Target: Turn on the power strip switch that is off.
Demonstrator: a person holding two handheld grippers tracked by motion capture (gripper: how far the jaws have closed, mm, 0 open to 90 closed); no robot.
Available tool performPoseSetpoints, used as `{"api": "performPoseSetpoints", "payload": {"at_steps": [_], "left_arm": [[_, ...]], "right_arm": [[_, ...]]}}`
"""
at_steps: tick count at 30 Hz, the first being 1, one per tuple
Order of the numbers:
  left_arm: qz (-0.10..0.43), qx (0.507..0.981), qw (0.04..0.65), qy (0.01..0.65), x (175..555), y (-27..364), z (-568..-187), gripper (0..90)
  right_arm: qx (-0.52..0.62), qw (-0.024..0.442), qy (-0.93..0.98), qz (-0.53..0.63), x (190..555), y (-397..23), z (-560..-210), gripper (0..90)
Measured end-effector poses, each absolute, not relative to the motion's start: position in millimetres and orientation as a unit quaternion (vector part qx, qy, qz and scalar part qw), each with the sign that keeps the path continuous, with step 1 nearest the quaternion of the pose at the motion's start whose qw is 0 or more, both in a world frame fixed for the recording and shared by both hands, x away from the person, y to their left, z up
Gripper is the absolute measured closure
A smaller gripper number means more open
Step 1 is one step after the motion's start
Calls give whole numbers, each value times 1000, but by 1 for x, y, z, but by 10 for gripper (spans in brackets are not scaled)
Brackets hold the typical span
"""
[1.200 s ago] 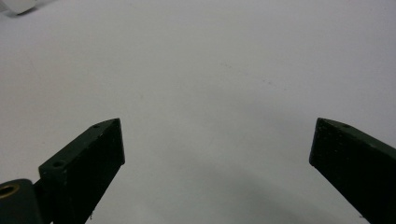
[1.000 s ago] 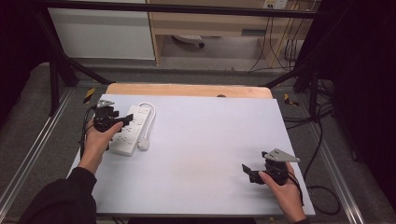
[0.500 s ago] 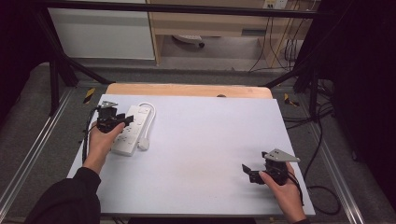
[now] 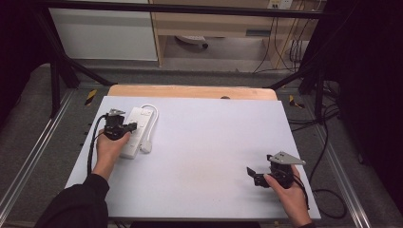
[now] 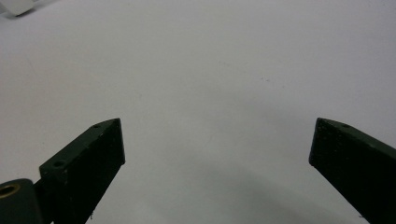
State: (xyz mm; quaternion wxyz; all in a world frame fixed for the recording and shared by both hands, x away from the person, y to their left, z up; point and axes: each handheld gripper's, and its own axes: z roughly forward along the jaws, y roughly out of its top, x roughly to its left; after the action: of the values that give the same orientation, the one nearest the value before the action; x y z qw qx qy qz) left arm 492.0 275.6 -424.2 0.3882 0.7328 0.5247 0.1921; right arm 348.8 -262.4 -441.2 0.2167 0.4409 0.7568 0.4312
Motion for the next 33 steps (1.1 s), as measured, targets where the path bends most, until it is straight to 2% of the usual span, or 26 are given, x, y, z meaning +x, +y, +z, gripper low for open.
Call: {"api": "performPoseSetpoints", "payload": {"at_steps": [12,33], "left_arm": [[186,749,384,507,490,268,-427,900],[178,747,393,506,492,265,-430,900]], "right_arm": [[443,216,756,430,349,-262,-441,37],[441,212,761,426,349,-262,-443,37]]}}
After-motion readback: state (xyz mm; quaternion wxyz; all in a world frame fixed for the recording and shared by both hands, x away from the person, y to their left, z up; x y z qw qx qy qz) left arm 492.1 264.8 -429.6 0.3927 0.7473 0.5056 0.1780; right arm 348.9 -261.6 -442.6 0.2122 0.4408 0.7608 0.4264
